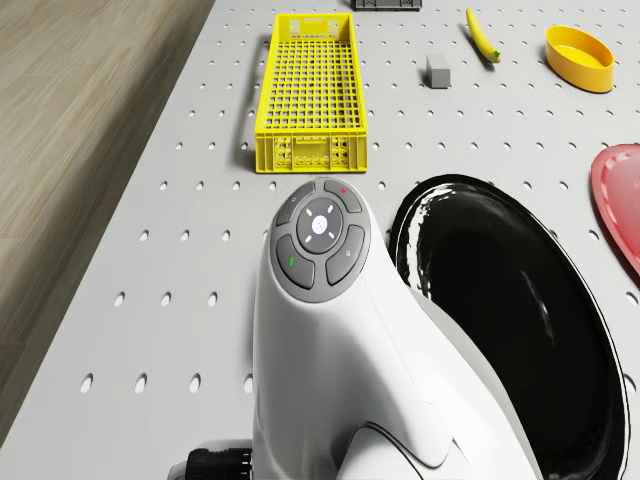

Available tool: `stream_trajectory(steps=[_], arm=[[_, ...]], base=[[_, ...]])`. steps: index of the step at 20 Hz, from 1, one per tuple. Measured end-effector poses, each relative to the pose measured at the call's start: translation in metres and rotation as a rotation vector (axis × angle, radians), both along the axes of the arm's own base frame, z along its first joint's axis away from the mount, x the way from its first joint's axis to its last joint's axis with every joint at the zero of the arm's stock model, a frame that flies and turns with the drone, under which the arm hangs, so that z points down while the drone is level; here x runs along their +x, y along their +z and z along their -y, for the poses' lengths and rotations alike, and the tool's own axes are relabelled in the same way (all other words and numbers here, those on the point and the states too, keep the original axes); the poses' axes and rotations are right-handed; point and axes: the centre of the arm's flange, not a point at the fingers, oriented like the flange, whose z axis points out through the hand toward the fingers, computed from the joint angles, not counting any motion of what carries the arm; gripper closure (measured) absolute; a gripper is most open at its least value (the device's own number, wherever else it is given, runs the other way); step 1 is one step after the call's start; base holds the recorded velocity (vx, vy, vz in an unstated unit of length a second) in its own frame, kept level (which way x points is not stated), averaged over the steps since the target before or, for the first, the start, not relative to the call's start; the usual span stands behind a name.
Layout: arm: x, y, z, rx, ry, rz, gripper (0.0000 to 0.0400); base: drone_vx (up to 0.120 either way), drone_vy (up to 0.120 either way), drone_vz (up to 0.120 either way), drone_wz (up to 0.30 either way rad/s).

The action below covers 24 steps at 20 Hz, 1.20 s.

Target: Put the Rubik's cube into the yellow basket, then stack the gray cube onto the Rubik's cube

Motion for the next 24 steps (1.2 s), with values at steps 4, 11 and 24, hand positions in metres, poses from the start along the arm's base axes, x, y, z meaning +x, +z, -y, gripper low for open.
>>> stream_trajectory(steps=[4, 11, 24], arm=[[0.0, 0.0, 0.0001, -0.002, 0.0, 0.0, 0.0], [0.0, 0.0, 0.0002, -0.003, 0.0, 0.0, 0.0], [0.0, -0.0001, 0.0002, -0.003, 0.0, 0.0, 0.0]], base=[[0.0, 0.0, -0.12, 0.0], [0.0, 0.0, -0.12, 0.0], [0.025, 0.0, -0.12, 0.0]])
